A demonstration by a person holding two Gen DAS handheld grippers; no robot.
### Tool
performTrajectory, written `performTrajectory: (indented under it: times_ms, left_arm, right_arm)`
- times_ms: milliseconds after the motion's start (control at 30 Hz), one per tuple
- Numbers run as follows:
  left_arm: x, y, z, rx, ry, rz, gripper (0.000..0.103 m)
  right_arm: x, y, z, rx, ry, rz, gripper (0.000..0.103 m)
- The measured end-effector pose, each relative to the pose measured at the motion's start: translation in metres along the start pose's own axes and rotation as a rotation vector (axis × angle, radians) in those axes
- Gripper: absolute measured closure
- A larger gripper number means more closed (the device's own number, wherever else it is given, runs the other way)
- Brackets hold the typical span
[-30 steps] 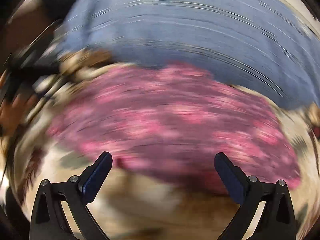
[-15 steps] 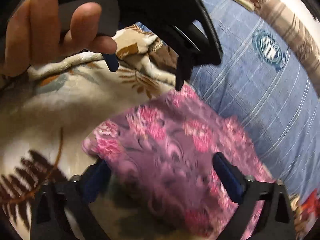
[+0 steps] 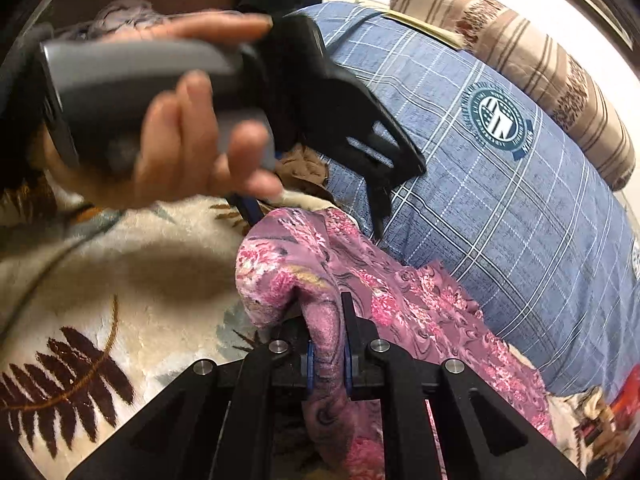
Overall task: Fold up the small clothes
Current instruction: 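Grasp the shirt edge with the right gripper and lift it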
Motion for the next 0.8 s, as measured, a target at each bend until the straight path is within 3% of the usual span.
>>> performTrajectory:
  times_ms: [67,133,467,800]
  left_arm:
    - [-0.010,-0.001,-0.002,-0.010,-0.024,-0.020,0.063]
    - [-0.016,-0.005,-0.001,-0.023,-0.062,-0.020,0.084]
    - [-0.072,-0.009,0.021,-0.118,-0.142,-0.102,0.089]
    - [-0.152,-0.004,0.005,-0.140,-0.232,-0.218,0.089]
  right_arm:
    - [-0.003,0.000,0.003,-0.007,-0.009,-0.020,0.094]
    - [-0.009,0.003,0.008,-0.009,0.004,-0.039,0.094]
    - [-0.069,0.017,0.031,-0.051,-0.098,-0.299,0.094]
    - [-0.146,0.058,0.057,-0.078,-0.224,-0.595,0.095]
Point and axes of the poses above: each gripper's, at about its wrist camera, not at the fingertips, and z roughly against the way its jaws point, x to its left, y to its underside, the point moved 10 cm from there along -z, roughly the way its jaws point, and after that the axes turned 11 degrees about x, right-handed, at the moved point
